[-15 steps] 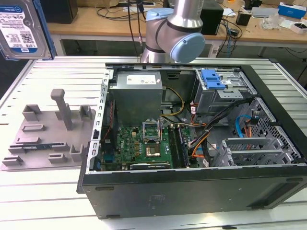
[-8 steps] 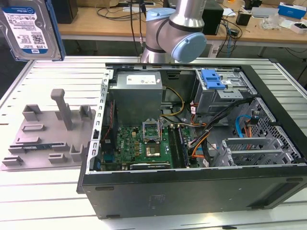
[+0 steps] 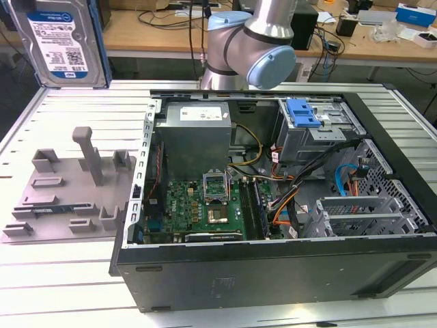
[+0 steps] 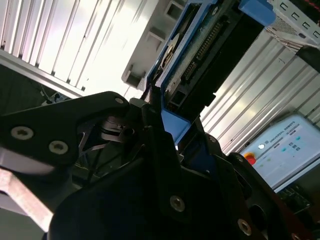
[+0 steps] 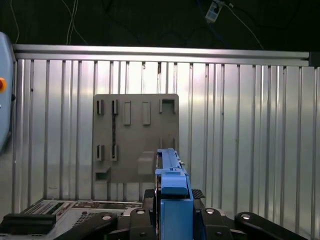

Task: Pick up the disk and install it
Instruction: 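Pick up the disk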

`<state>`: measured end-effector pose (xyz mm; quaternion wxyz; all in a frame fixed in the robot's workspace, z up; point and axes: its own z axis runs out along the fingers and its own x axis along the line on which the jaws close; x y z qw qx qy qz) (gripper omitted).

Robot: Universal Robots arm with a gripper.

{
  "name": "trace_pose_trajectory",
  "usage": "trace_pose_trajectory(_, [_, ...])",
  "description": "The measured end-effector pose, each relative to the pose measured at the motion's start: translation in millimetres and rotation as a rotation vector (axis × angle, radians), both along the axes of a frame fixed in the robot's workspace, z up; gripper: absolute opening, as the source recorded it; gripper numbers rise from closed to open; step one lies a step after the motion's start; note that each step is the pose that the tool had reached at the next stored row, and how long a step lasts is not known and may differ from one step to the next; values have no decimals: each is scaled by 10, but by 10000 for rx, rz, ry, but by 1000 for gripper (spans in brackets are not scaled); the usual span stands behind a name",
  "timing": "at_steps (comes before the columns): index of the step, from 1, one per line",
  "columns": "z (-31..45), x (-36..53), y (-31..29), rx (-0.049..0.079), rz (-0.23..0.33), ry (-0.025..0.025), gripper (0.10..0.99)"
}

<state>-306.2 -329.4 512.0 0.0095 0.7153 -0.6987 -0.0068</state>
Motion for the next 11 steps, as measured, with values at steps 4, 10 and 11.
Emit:
trace_pose_trajectory(4, [0,212,-23,-1,-1,1,369])
trace_pose_trajectory(10, [1,458,-55,-1,-2,2,369])
trace_pose_trajectory(11, [0,499,-60,-1,-3,2,369])
